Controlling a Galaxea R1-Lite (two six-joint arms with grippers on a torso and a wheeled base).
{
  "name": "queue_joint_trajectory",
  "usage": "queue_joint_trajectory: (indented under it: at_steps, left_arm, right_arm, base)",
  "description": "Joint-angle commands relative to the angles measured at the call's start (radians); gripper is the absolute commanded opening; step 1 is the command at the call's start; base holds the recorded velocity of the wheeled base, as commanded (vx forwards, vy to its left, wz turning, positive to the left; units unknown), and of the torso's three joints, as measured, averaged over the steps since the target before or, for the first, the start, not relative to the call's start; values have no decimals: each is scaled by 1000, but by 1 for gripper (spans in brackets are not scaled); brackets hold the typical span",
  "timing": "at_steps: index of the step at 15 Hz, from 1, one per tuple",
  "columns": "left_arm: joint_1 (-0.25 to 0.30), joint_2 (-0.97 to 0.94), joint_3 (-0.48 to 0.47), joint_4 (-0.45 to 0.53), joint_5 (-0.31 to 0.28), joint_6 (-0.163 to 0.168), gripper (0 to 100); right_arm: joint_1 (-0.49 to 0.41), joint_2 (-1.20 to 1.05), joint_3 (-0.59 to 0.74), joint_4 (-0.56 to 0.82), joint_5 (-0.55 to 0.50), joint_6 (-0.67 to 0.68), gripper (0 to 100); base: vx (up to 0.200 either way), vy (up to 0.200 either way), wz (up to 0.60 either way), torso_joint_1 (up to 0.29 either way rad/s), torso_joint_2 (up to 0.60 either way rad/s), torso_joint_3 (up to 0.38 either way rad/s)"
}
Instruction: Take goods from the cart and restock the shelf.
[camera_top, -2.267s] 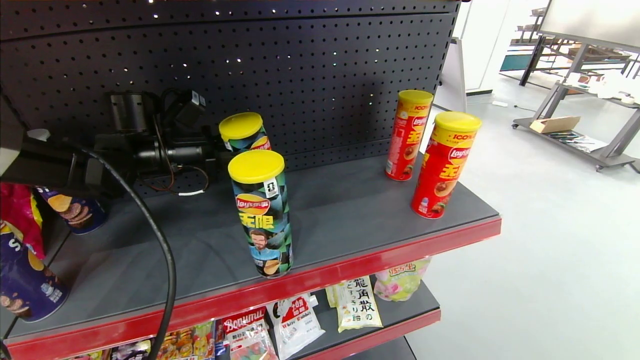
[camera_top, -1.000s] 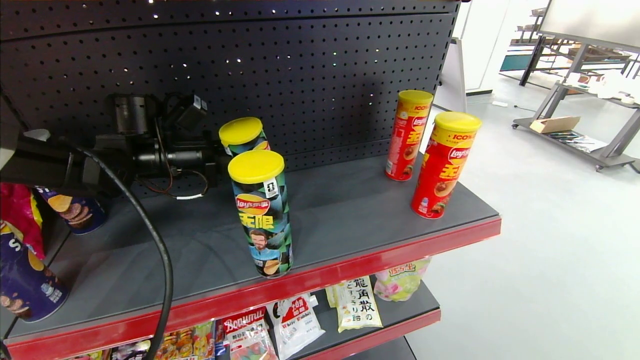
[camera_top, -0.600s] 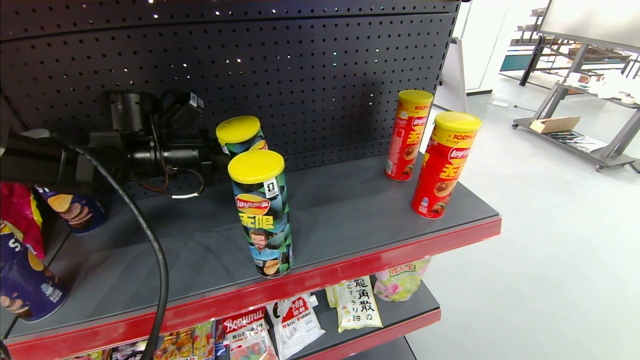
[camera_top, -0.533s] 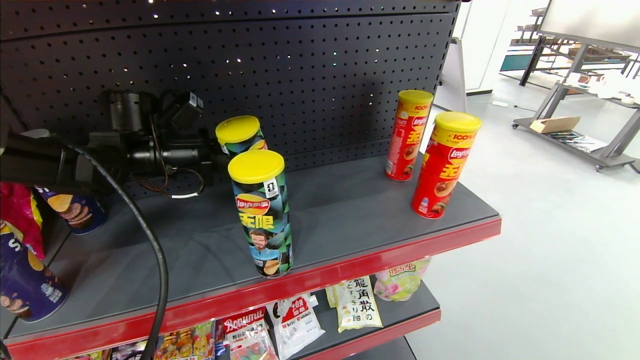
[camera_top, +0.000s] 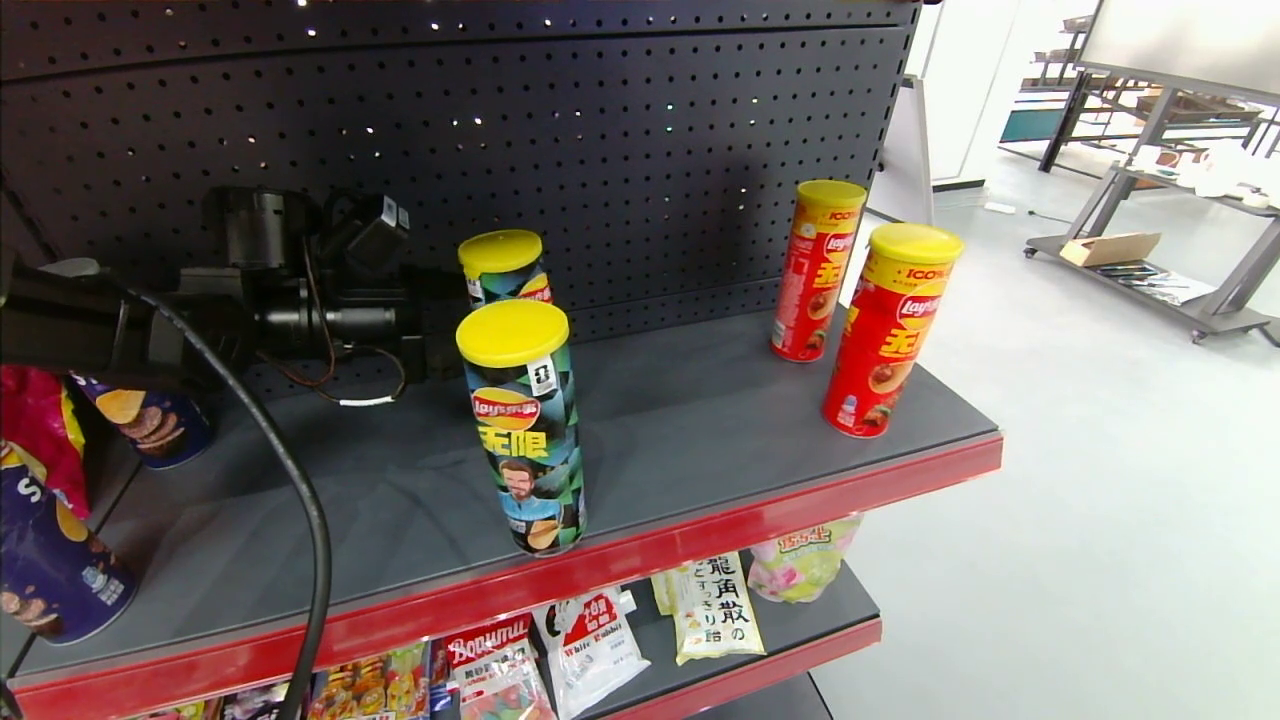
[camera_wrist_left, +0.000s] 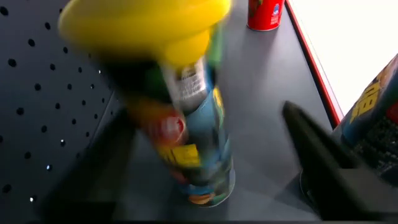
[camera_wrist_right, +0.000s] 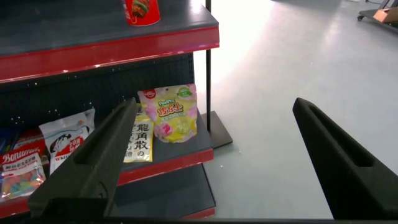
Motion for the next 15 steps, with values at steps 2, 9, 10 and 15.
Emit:
queue_joint_trajectory:
  at_steps: [2, 9, 10, 15]
  left_arm:
    - [1, -3, 6, -1, 1, 0, 100]
    - [95, -138, 195, 4, 5, 3, 100]
    - [109, -161, 227, 3, 7, 5, 100]
    - [129, -307, 373, 6, 7, -7, 100]
  right_arm:
    - [0, 1, 1, 0, 0, 0, 100]
    - [0, 1, -1, 0, 0, 0, 100]
    - [0, 1, -1, 0, 0, 0, 100]
    - [0, 1, -1, 0, 0, 0, 100]
  base:
    - [0, 0, 0, 0, 0, 0]
    - [0, 0, 0, 0, 0, 0]
    - [0, 0, 0, 0, 0, 0]
    - [0, 0, 0, 0, 0, 0]
